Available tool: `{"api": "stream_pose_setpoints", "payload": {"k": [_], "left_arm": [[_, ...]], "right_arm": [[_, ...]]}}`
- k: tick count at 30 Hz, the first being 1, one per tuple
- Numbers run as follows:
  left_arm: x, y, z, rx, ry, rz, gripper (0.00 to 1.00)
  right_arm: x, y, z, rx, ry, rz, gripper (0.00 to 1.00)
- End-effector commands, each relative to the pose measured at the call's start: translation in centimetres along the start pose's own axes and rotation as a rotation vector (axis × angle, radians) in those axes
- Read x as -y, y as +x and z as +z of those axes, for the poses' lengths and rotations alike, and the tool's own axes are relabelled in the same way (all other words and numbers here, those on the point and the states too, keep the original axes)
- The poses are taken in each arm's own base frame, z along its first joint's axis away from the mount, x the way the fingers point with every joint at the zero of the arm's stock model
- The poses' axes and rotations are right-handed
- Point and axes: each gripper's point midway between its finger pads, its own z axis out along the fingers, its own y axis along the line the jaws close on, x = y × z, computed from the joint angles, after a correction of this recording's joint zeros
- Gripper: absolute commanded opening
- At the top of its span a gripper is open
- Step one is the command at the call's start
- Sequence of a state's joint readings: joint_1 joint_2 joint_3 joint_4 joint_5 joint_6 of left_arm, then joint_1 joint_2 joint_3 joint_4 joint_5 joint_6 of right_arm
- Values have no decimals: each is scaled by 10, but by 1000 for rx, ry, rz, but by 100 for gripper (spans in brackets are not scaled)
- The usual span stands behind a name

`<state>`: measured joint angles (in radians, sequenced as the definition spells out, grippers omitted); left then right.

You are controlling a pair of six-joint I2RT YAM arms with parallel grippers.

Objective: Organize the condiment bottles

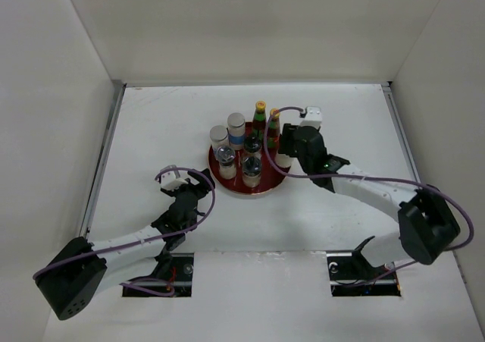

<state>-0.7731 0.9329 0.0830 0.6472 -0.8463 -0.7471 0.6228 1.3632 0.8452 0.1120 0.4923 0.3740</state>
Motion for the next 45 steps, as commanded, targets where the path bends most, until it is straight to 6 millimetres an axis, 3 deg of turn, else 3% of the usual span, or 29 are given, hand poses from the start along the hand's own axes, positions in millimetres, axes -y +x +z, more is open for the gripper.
{"api": "stream_pose_setpoints", "payload": {"k": [1,5,11,17,19,22,25,27,31,37,39,42,45], "left_arm": [[23,-18,3,42,47,-62,76],[22,-18,3,42,45,-60,76],[21,-18,3,43,43,-60,76],[22,-23,3,52,50,-70,83],[26,-23,2,44,75,-65,86],[25,-31,3,59,81,-63,98],[22,-40,5,82,72,-66,100],[21,-44,5,93,68,-56,100],[19,-50,4,95,49,-35,100],[37,-51,2,-18,37,24,100],[34,-52,4,-81,-17,46,100],[19,-53,5,-137,-114,23,100],[8,-47,5,-203,-168,0,100]], "right_arm": [[-52,-37,11,106,-123,93,58],[-77,-19,23,72,-158,68,58],[-84,-4,34,53,-137,32,61],[-84,-11,21,81,-125,-3,97],[-75,-23,11,118,-109,8,100],[-53,-41,-9,193,-63,48,100],[-25,-47,-20,236,-6,76,100],[-12,-42,-23,235,21,87,100],[-3,-31,-23,224,32,85,100],[12,-4,-18,216,58,90,100],[34,-5,-21,252,110,123,100],[83,-14,-28,318,222,239,100],[103,-12,-29,318,228,342,100]]}}
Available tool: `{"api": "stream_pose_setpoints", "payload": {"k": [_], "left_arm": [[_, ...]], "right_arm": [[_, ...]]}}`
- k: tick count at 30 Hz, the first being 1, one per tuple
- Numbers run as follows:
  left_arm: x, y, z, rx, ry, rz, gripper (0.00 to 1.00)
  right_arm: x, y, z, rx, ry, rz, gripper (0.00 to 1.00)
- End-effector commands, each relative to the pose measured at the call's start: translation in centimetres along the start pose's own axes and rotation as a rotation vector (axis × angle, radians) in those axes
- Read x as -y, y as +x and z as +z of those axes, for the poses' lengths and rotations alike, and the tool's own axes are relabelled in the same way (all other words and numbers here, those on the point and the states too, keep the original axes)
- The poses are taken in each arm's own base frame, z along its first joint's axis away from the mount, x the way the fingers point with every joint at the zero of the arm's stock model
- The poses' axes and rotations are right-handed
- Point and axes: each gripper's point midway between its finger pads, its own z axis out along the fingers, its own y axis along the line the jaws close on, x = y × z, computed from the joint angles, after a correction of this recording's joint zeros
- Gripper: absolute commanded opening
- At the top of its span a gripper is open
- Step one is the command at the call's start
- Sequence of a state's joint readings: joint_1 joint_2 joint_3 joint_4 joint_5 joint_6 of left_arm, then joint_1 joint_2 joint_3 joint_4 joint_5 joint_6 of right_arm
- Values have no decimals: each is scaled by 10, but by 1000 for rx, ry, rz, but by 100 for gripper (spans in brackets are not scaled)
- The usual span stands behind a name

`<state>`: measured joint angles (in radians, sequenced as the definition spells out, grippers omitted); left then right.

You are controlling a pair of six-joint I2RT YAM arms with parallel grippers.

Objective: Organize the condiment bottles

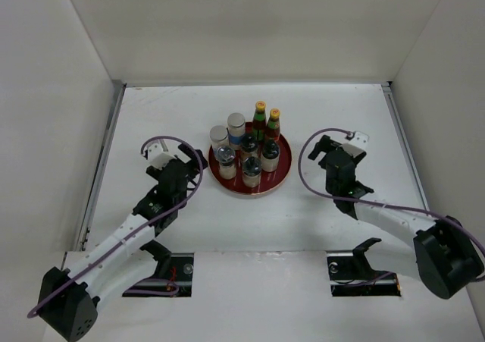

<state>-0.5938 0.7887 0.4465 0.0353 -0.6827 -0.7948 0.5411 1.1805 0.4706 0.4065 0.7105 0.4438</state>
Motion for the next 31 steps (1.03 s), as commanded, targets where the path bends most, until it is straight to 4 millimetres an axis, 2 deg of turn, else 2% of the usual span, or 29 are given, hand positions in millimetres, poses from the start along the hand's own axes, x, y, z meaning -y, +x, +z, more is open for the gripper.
{"api": "stream_pose_setpoints", "payload": {"k": [1,6,10,15,31], "left_arm": [[-23,24,-3,-159,-100,9,100],[-30,32,0,-237,-123,-5,100],[-35,27,-1,-216,-122,-26,100],[-36,17,0,-175,-113,-57,100],[-8,19,7,-192,-43,-12,100]], "right_arm": [[4,-37,5,100,-2,219,100],[15,-34,11,79,20,294,100],[28,-38,10,76,5,421,100],[40,-40,10,77,6,484,100],[30,-34,15,33,-26,477,100]]}}
